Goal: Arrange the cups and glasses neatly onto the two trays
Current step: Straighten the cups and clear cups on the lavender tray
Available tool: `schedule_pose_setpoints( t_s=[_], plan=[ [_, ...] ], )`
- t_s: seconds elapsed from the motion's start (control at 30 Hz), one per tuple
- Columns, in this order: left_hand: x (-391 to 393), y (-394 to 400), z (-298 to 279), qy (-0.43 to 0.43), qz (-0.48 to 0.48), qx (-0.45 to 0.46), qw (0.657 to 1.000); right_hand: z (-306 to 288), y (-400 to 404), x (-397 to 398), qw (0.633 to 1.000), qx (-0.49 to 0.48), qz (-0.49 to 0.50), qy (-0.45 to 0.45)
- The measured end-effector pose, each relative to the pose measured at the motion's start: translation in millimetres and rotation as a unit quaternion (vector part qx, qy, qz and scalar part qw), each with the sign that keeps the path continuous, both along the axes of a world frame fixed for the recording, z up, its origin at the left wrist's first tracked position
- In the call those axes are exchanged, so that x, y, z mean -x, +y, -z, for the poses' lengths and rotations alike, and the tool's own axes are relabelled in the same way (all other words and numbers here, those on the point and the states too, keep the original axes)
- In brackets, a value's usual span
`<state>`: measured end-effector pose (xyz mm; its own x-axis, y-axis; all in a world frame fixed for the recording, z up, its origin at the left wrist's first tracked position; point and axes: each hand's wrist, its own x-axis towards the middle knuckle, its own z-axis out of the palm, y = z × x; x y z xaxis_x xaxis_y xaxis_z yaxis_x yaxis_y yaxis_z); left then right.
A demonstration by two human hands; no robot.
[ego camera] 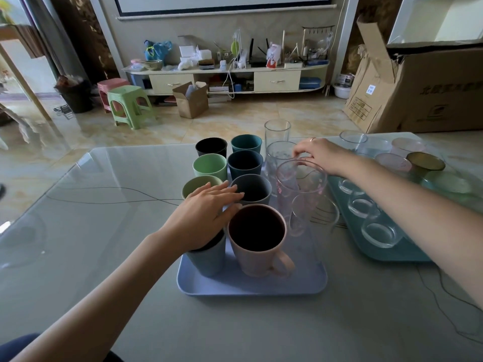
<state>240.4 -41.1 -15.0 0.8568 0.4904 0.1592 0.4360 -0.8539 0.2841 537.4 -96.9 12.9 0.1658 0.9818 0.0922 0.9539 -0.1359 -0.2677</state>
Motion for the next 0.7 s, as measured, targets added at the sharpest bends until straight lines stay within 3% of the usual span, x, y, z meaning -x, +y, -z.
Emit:
schedule_pose_setpoints(
  t_s=[0.7],
  plan=[
    [0.0,-4.4,-3.1,0.006,0.001,0.005,1.000,0.7,-13.9,-2.7,0.999,-0.011,0.031,0.020]
  ],
)
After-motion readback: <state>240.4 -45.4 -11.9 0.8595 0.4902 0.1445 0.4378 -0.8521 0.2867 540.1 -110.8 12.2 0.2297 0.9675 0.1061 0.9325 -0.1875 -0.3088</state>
